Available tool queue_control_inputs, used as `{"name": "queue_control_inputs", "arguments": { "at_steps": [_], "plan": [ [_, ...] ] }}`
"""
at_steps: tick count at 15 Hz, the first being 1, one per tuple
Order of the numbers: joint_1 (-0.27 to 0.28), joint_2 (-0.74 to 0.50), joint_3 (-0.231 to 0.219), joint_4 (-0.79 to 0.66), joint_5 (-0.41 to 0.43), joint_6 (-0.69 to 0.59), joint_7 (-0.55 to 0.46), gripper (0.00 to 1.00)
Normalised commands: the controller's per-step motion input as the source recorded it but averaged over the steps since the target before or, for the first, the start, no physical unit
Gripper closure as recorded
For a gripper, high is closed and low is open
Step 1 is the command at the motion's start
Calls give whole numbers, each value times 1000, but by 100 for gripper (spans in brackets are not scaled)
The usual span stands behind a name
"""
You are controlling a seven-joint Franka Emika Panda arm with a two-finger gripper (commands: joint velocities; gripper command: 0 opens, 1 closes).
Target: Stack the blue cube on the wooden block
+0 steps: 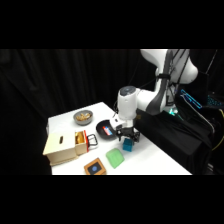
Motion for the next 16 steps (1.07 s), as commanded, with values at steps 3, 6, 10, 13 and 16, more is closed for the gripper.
{"name": "queue_control_inputs", "arguments": {
  "at_steps": [3,6,10,13,16],
  "plan": [
    [-20,83,42,4,-113,164,59,0],
    [-14,99,29,25,-132,156,72,0],
    [-11,86,23,37,-143,147,81,25],
    [-2,42,14,40,-151,119,105,52],
    [19,-29,-2,23,-161,52,139,71]
  ]
}}
